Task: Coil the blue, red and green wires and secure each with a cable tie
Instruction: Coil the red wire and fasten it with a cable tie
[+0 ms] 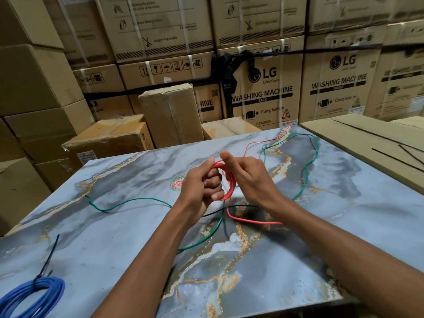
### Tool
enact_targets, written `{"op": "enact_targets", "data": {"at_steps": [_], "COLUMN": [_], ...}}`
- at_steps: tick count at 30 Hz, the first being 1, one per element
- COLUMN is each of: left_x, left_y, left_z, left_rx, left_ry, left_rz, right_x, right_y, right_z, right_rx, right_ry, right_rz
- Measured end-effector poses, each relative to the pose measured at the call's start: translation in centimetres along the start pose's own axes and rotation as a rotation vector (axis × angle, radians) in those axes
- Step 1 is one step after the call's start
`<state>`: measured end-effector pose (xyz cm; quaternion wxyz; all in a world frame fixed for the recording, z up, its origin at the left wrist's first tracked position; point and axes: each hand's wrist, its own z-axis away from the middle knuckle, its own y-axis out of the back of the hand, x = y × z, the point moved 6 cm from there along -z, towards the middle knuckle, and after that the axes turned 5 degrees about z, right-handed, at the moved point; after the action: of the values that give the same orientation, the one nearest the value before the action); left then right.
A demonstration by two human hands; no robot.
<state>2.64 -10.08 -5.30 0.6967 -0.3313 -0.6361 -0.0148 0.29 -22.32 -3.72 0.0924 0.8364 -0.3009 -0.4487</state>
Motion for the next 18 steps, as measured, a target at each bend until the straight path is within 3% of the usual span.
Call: {"op": "enact_targets", "data": {"at_steps": [8,11,13,18], "left_x": [1.0,1.5,1.6,2.7], "left_y": [1.3,1.7,2.1,4.2], "left_z": [0.0,0.0,-0.1,-0.3], "left_rx": [0.012,0.033,0.085,0.236], "left_ry": [-0.007,-0.004,-0.021,-0.13], "left_rz": [0.08,0.162,0.198,0.404], "right_x": [0.9,1.5,2.5,4.6], "right_y": [3.9,6.2,7.8,14.3], "right_z": [-1.9,-2.1,-2.3,-1.5], "right_rx": [-0.176,-0.14,0.024,0.693], "right_ry": [-0.054,-0.084,-0.116,-0.313], "right_rz": [-0.136,-0.106,0.053,0.583]}}
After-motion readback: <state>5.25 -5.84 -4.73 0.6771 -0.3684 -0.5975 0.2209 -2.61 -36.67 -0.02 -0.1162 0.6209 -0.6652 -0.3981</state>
